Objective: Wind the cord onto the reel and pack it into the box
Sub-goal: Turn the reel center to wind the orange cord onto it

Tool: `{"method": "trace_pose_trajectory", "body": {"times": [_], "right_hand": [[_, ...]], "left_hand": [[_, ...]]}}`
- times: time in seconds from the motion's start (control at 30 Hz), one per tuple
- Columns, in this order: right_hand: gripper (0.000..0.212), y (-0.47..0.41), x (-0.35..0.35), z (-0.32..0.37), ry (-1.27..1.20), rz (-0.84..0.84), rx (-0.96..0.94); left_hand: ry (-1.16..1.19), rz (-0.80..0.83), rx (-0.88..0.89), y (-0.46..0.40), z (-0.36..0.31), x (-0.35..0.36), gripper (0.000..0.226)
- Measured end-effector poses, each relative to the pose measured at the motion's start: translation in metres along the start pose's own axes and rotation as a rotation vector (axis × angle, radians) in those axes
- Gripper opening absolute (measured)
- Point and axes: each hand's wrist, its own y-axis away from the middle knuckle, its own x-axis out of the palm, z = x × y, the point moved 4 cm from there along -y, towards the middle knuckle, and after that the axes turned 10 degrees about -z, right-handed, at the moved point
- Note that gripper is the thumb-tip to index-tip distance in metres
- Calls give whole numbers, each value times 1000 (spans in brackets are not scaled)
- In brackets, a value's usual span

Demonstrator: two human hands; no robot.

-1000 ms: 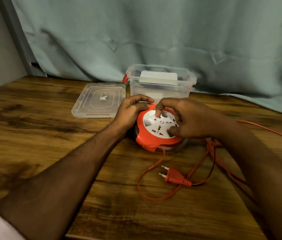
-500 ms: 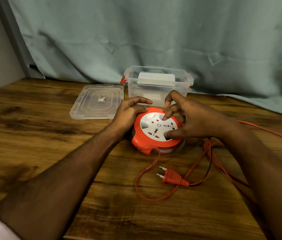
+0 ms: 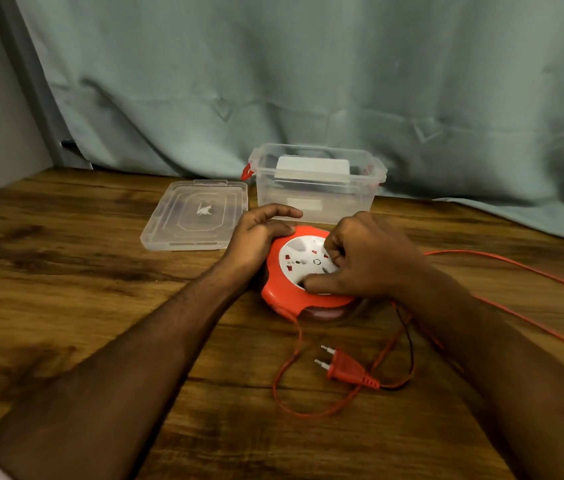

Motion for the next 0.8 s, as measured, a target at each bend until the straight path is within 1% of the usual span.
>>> {"method": "trace_pose_trajectory", "body": {"times": [0.07,0.17,0.23,0.33,0.4,0.43,0.47,0.53,0.6,0.7,0.8], "right_hand": [[55,0,3,9,62,-85,64],[64,-1,7,16,75,-111,186],[61,-1,8,19,78,-134,207],[38,-1,1,16,43,-172,118],[17,-3,-9,8,-91,-153,45],[24,-3,-13,3,-177,-100,16],[39,-3,-15,-2,-250,-35,-13],[62,-1,-13,-12,-287,101,-52],[76,0,-9,-17,-299,149,-60],[86,0,-12,-21,-263,140,-29],[87,1,-14,-24,-190,173,-10]], "left_hand": [[11,-26,2,0,1,1,26],[6,-48,-3,0,3,1,25],[2,-46,-4,0,4,1,24],[-4,-34,-6,-1,4,0,23],[-6,-35,3,-1,3,0,23],[-5,-37,7,-2,3,0,23],[-2,-35,8,-2,3,0,23],[-7,-27,5,-2,3,0,24],[-17,-16,9,-2,3,0,24],[-13,3,27,-1,2,0,24],[-18,4,34,0,1,0,25]]}}
